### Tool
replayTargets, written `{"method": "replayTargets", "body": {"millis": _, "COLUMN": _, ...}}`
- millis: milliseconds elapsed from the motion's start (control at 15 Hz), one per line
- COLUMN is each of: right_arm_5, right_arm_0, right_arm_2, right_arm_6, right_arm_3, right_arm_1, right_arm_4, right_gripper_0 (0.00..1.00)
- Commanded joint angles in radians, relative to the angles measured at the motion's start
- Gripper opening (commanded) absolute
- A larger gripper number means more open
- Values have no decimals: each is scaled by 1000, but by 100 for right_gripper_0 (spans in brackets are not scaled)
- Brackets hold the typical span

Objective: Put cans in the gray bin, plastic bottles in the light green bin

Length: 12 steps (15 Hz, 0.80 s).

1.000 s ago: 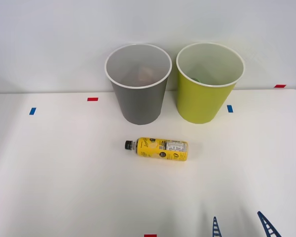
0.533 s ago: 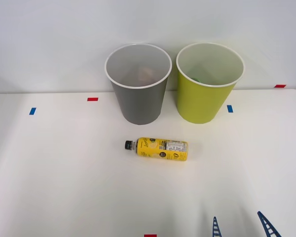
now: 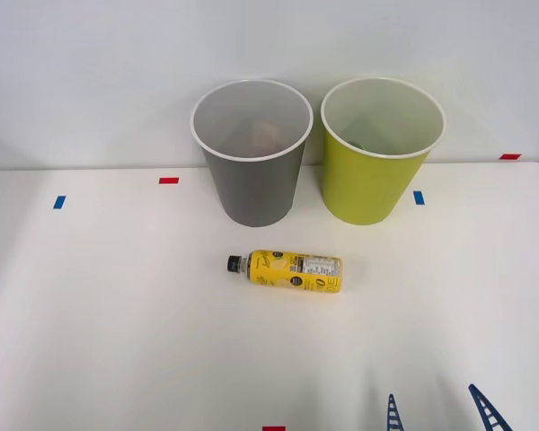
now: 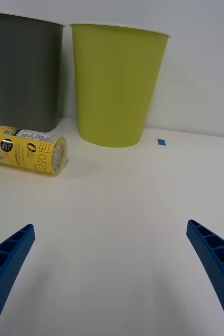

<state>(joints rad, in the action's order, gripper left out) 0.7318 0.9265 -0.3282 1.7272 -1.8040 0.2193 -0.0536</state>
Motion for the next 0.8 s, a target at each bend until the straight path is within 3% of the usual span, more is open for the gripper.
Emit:
{"method": "replayTargets", "body": {"millis": 67, "right_arm_5": 0, "right_arm_0": 0, "right_arm_2": 0, "right_arm_6": 0, "right_arm_3": 0, "right_arm_1": 0, "right_arm_4": 0, "right_gripper_0": 100}}
{"method": "replayTargets", "body": {"millis": 800, "right_arm_5": 0, "right_arm_0": 0, "right_arm_2": 0, "right_arm_6": 0, "right_arm_3": 0, "right_arm_1": 0, "right_arm_4": 0, "right_gripper_0": 100}}
